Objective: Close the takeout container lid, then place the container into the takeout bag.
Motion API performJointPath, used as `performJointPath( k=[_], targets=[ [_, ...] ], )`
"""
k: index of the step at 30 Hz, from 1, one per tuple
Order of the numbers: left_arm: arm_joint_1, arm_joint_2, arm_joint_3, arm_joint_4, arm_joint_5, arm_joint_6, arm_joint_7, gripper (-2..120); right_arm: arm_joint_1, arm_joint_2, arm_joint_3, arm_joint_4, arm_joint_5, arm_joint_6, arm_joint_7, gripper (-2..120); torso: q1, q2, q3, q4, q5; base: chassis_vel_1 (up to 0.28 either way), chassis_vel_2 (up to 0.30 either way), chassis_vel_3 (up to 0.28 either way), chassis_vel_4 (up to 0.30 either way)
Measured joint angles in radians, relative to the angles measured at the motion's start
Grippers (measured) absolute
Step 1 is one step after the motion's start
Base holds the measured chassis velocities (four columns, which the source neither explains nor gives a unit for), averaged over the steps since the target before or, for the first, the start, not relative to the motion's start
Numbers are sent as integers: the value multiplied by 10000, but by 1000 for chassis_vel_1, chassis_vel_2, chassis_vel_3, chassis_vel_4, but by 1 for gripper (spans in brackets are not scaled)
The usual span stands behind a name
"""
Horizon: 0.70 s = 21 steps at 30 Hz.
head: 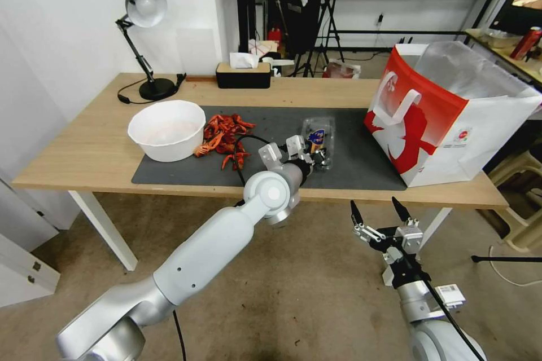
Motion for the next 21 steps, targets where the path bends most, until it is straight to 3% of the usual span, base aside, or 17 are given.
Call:
performJointPath(
  k=[8,15,20,21],
  targets=[
    [-28,29,12,12,27,26,-81,0,430,-269,-24,394,1701,-749,296,100,1,0,0,1,1,0,0,0,0],
    [6,42,45,52,148,42,-116,0,1310,-755,107,828,4554,-2029,1209,100,1,0,0,0,1,0,0,0,0],
    [17,62,47,74,169,45,-145,0,2250,-1134,37,891,7256,-3003,2590,100,1,0,1,-1,0,0,0,0,0],
    [17,62,47,74,169,45,-145,0,2250,-1134,37,891,7256,-3003,2590,100,1,0,1,-1,0,0,0,0,0]
  ],
)
